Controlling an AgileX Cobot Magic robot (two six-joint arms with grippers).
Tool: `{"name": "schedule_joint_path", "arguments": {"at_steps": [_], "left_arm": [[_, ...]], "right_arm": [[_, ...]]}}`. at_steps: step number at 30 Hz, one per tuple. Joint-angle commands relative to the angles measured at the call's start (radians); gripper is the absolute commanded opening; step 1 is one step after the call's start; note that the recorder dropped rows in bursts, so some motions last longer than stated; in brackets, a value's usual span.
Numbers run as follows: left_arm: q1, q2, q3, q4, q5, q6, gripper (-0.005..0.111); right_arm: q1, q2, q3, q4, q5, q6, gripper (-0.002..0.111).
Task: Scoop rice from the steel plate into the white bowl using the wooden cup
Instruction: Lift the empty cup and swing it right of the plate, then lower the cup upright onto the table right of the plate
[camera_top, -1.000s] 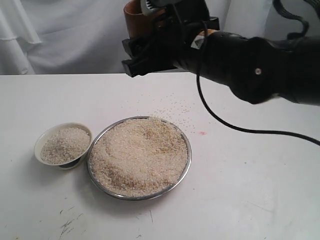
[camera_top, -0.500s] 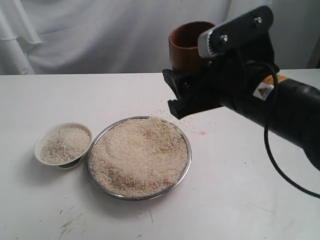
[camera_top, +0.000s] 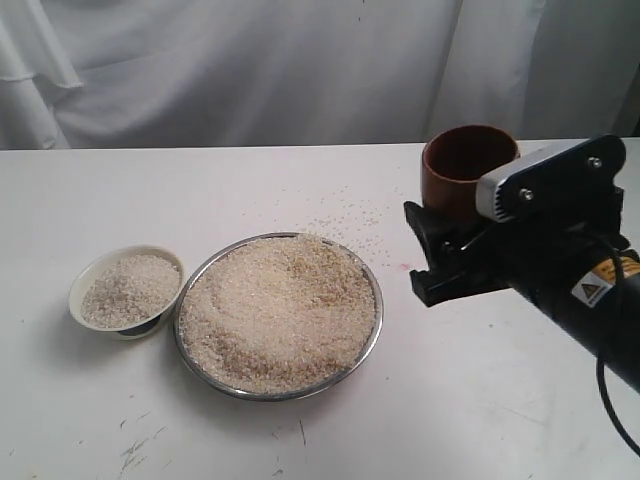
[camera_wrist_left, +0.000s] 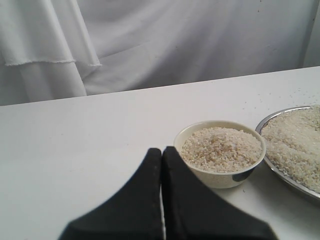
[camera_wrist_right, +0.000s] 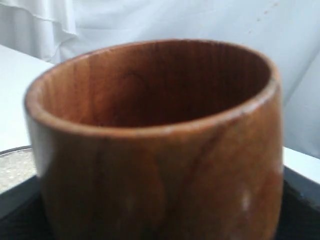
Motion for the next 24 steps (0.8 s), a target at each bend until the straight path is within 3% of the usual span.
{"name": "schedule_joint_path", "arguments": {"at_steps": [1, 7, 24], "left_arm": [[-0.007, 0.008, -0.003, -0.001, -0.010, -0.002, 0.000], [-0.007, 0.008, -0.003, -0.001, -0.010, -0.005, 0.000], [-0.007, 0.008, -0.003, -0.001, -0.010, -0.002, 0.000]], "right_arm": [[-0.076, -0.008, 0.015, -0.056, -0.067, 0.017, 0.000], [-0.142, -0.008, 0.017, -0.102, -0.032, 0.116, 0.000], [-0.143, -0.006, 0.023, -0.118, 0.009, 0.090, 0.000]]}}
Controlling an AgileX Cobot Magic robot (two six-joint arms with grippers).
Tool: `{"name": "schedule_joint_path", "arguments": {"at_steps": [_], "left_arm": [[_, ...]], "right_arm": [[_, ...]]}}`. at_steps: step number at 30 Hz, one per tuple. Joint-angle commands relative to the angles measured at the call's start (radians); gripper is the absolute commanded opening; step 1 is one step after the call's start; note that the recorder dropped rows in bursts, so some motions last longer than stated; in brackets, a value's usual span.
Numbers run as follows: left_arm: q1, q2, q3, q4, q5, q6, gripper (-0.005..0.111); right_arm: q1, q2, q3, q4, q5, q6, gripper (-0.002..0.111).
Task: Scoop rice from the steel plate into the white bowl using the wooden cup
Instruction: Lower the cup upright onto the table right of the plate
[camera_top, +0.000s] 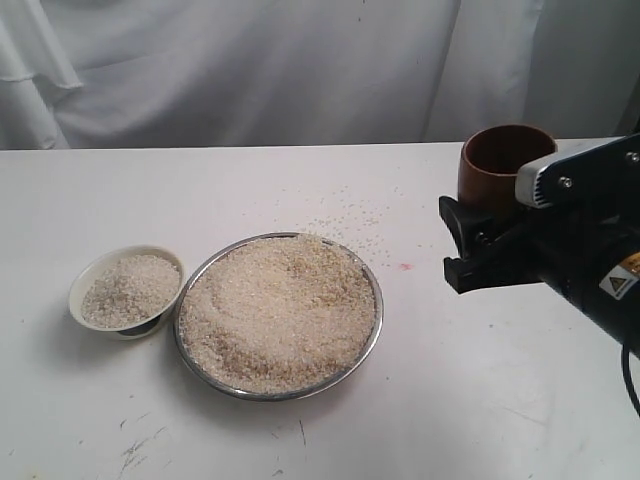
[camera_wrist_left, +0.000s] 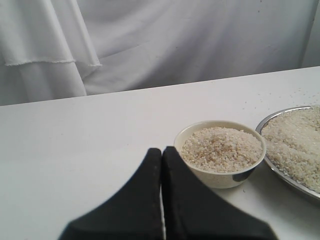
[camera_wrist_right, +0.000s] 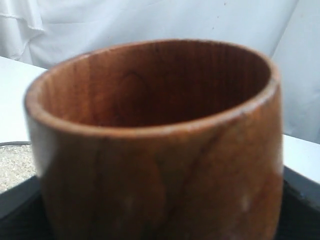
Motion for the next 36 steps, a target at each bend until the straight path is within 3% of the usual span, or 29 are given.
{"name": "schedule_joint_path", "arguments": {"at_steps": [1, 10, 18, 27, 32, 36], "left_arm": [[-0.007, 0.008, -0.003, -0.001, -0.010, -0.002, 0.000], [-0.007, 0.008, -0.003, -0.001, -0.010, -0.005, 0.000], [-0.007, 0.008, -0.003, -0.001, -0.010, -0.003, 0.000], [-0.007, 0.008, -0.003, -0.001, -0.010, -0.003, 0.000], [-0.007, 0.008, -0.003, -0.001, -0.010, -0.003, 0.000], [-0.007, 0.008, -0.003, -0.001, -0.010, -0.003, 0.000]], "right_arm": [[-0.007, -0.006, 0.004, -0.012, -0.009, -0.020, 0.000], [-0.024, 0.011, 0.117, -0.124, -0.191, -0.048, 0.000], [-0.167, 0.076, 0.140, -0.164, -0.214, 0.068, 0.000], [-0.303, 0.239, 0.073, -0.486, -0.220, 0.151, 0.000], [-0.372, 0.374, 0.003, -0.762, -0.304, 0.281, 0.000], [-0.386, 0.478, -0.044, -0.831, -0.328, 0.293, 0.000]]}}
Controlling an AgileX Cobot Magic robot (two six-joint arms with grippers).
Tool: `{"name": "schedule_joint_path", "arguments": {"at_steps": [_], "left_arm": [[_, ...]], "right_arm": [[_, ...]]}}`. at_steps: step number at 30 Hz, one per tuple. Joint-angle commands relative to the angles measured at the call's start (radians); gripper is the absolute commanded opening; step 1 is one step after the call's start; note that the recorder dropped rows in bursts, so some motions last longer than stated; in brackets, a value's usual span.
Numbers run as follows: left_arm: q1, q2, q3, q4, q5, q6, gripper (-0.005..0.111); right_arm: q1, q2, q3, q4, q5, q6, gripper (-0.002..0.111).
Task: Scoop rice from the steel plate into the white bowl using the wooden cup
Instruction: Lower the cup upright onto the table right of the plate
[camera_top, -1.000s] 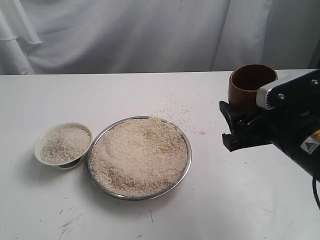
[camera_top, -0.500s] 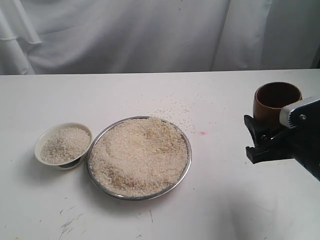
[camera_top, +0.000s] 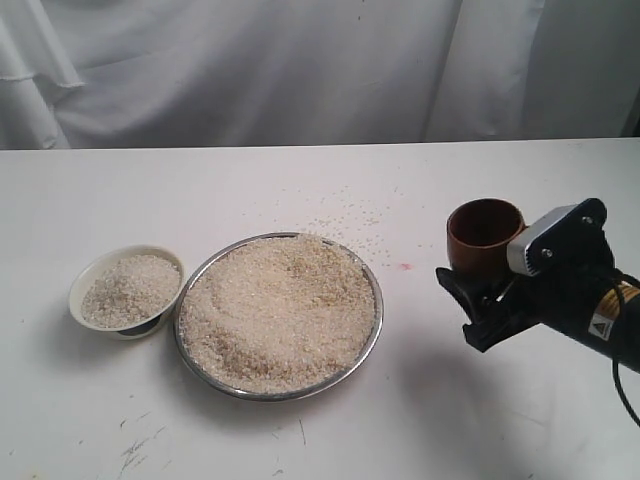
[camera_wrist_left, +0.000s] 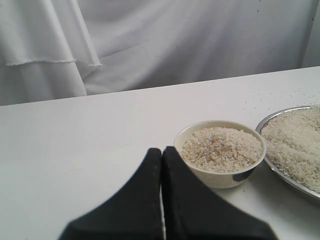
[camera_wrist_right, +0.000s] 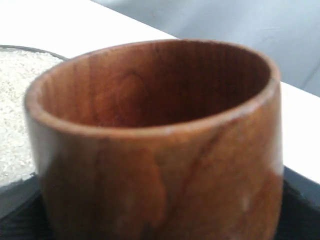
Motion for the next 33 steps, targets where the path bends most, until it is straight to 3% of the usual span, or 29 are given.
{"name": "schedule_joint_path", "arguments": {"at_steps": [1, 13, 23, 28, 33], "left_arm": [[-0.007, 0.008, -0.003, -0.001, -0.010, -0.003, 0.000], [-0.007, 0.008, -0.003, -0.001, -0.010, -0.005, 0.000], [-0.007, 0.008, -0.003, -0.001, -0.010, -0.002, 0.000], [-0.007, 0.008, -0.003, -0.001, -0.010, -0.002, 0.000], [-0.007, 0.008, -0.003, -0.001, -0.010, -0.005, 0.000]], "right_arm": [[-0.011, 0.086, -0.044, -0.058, -0.039, 0.016, 0.000], [-0.029, 0.346, -0.162, -0.203, -0.123, 0.051, 0.000], [-0.030, 0.427, -0.200, -0.236, -0.171, 0.062, 0.002], [-0.030, 0.429, -0.200, -0.199, -0.179, 0.075, 0.015], [-0.030, 0.429, -0.200, -0.197, -0.179, 0.197, 0.044]]}}
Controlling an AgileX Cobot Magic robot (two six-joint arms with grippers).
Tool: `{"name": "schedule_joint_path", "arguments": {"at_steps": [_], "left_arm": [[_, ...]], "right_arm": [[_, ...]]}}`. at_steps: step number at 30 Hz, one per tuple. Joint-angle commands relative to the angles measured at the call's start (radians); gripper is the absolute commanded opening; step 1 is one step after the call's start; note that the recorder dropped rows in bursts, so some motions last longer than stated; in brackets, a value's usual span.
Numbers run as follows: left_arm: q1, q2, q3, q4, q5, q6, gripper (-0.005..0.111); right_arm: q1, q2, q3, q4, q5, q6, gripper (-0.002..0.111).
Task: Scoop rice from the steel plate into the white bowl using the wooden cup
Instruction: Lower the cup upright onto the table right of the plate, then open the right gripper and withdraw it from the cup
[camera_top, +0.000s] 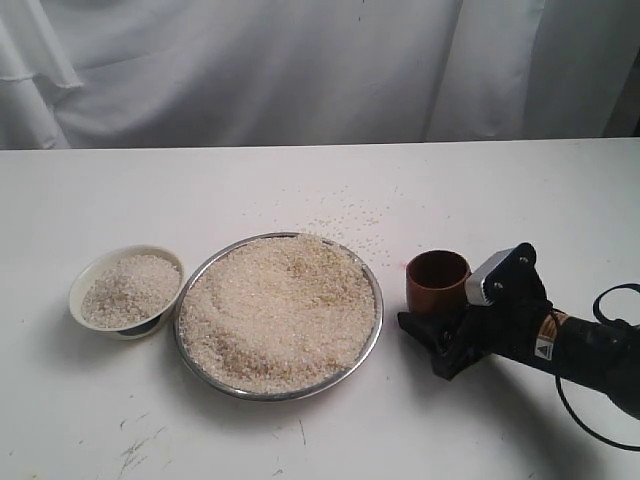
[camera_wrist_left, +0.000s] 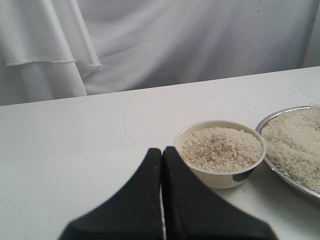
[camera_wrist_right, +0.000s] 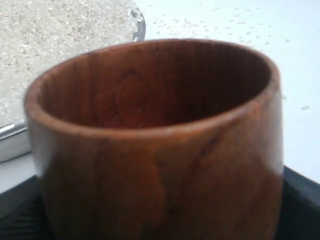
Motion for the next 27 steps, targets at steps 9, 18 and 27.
{"name": "schedule_joint_path", "arguments": {"at_steps": [9, 18, 27], "left_arm": [[-0.007, 0.008, -0.003, -0.001, -0.010, -0.005, 0.000], [-0.007, 0.008, -0.003, -0.001, -0.010, -0.003, 0.000], [-0.007, 0.008, -0.003, -0.001, -0.010, -0.005, 0.000]], "right_arm": [[-0.007, 0.000, -0.004, 0.092, 0.012, 0.132, 0.075], [-0.001, 0.000, -0.004, 0.088, 0.024, 0.158, 0.075], [0.006, -0.102, -0.004, 0.083, 0.026, 0.179, 0.075]]}}
